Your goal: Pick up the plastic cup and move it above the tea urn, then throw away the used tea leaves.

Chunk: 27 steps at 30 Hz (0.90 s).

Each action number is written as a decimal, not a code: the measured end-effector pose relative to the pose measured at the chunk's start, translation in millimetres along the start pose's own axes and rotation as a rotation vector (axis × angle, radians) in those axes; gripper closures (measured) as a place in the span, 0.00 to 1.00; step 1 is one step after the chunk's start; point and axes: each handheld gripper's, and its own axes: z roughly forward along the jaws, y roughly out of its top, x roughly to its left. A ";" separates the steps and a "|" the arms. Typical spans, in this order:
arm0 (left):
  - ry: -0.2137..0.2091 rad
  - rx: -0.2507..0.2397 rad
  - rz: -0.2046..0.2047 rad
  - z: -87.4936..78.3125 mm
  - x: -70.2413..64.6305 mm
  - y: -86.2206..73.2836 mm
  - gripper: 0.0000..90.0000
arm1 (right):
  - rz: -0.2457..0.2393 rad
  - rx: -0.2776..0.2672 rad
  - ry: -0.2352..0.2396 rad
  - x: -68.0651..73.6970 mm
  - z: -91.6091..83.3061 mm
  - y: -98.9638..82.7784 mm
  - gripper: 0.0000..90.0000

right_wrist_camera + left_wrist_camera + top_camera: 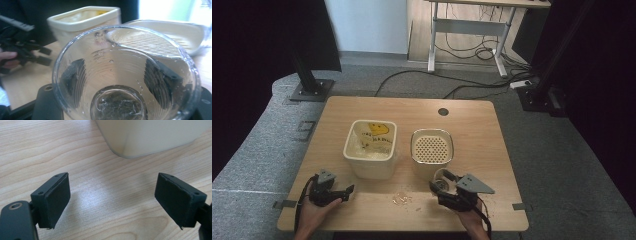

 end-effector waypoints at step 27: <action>-0.010 0.018 0.003 1.0 -0.5 -0.7 0.16 | -0.032 -0.027 -0.220 -63.1 -18.3 53.1 0.37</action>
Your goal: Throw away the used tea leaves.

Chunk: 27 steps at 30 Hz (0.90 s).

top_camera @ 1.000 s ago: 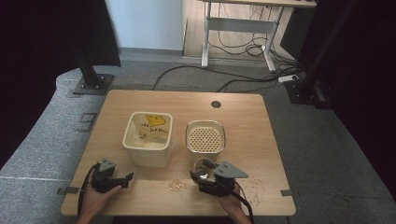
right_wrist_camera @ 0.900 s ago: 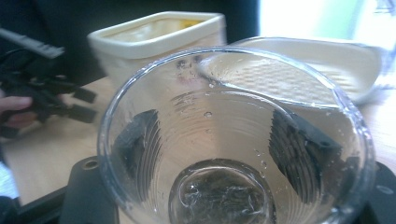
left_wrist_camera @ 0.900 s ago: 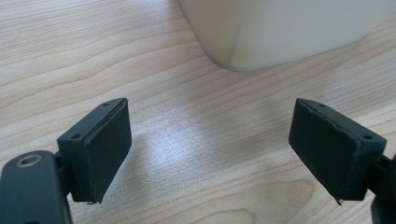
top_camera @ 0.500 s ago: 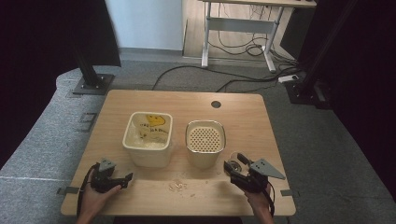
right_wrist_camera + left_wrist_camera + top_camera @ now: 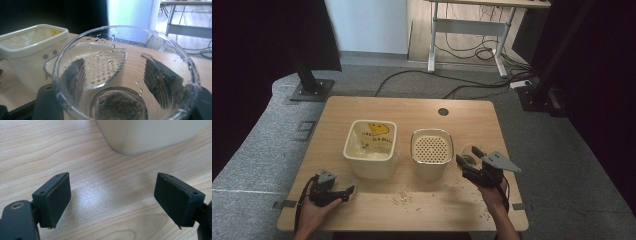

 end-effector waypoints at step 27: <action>0.002 0.010 0.004 0.6 0.6 -1.9 0.16 | -0.495 0.150 -0.117 32.8 79.4 74.3 0.35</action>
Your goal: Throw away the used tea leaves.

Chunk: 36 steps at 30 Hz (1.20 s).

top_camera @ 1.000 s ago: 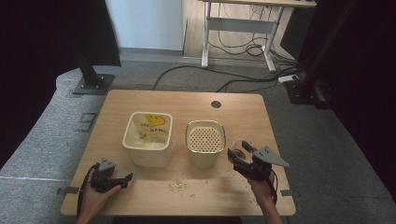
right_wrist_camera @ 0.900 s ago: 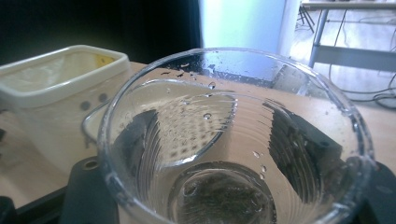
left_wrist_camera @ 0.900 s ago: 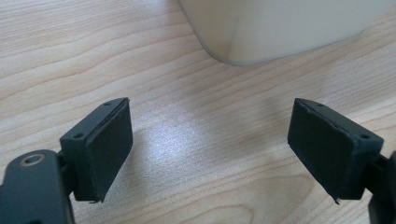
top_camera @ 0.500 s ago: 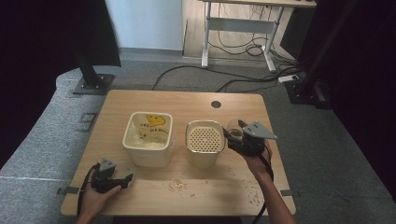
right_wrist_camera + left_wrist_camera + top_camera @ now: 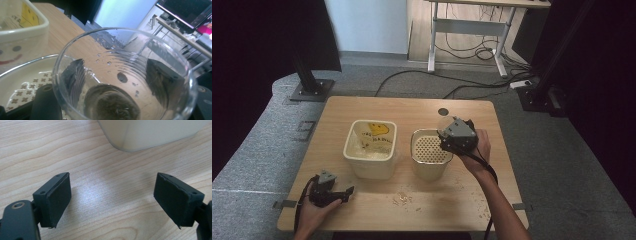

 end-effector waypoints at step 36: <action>0.006 -0.002 -0.009 -0.9 3.3 1.0 0.16 | -1.207 0.295 -0.327 60.3 37.9 3.8 0.39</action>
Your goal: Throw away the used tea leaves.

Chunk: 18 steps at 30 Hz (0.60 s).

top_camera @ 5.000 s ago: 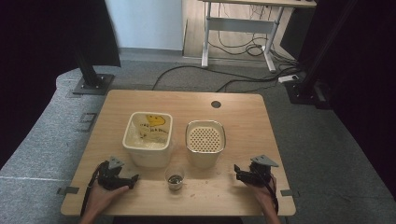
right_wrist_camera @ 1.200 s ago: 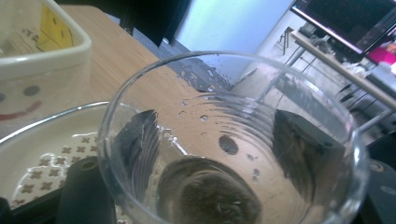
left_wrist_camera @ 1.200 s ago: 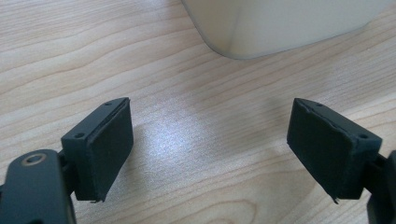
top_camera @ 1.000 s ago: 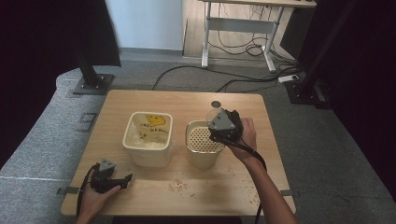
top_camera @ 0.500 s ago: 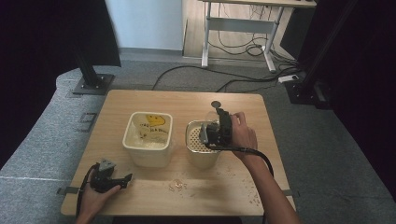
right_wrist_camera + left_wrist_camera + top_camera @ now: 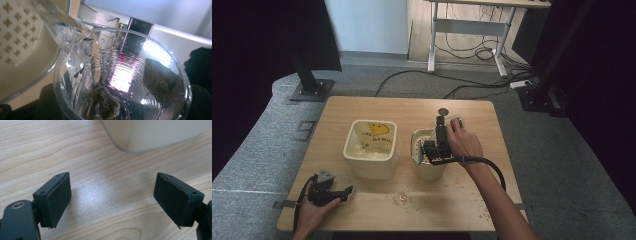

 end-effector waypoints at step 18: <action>0.003 -0.001 -0.004 -0.5 1.3 0.4 0.16 | -0.438 0.078 -0.165 10.9 3.3 15.3 0.40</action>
